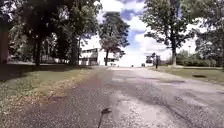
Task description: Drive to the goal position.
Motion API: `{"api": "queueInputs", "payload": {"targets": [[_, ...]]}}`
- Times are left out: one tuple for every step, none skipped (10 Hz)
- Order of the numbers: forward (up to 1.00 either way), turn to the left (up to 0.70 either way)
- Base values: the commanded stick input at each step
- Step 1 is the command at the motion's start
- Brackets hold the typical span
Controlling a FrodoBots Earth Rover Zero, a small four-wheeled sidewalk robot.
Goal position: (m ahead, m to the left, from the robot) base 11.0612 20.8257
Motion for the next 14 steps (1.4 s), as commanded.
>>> {"api": "queueInputs", "payload": {"targets": [[0.85,0.0],[0.85,0.0],[0.85,0.0],[0.85,0.0],[0.85,0.0],[0.85,0.0],[0.85,0.0],[0.85,0.0],[0.85,0.0],[0.85,0.0],[0.85,0.0],[0.85,0.0],[0.85,0.0],[0.85,0.0]]}}
